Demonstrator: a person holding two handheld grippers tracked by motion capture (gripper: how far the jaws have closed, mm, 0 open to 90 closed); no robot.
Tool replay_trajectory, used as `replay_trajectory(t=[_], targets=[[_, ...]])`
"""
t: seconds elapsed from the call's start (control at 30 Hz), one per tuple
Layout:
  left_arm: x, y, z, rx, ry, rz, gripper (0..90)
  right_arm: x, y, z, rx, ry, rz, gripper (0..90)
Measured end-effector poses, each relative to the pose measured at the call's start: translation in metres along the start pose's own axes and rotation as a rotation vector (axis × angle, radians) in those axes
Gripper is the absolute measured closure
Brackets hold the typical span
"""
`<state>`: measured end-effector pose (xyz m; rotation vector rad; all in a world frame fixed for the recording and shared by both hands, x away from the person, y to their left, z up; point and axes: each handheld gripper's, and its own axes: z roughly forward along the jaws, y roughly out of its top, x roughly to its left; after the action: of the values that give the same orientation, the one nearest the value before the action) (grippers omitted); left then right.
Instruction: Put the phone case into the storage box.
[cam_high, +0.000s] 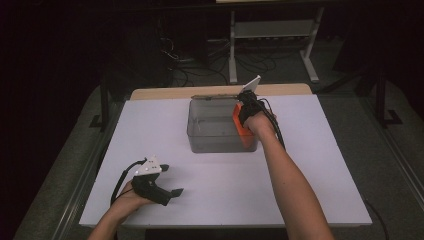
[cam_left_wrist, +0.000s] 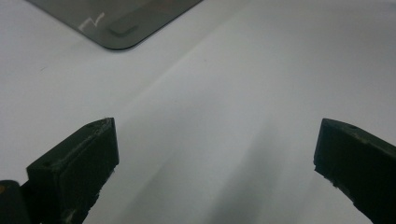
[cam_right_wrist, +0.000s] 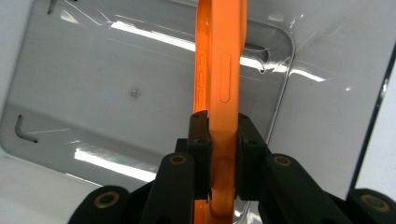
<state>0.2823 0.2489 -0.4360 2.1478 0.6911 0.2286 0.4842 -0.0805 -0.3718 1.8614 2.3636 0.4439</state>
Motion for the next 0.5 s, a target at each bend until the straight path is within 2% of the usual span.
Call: replay_trajectory(t=[0.5], targets=[[-0.0003,0.0001,0.0002,0.000,-0.002,0.001,0.0,0.0045,-0.0022,0.0005,0.020,-0.033,0.000,77.6]])
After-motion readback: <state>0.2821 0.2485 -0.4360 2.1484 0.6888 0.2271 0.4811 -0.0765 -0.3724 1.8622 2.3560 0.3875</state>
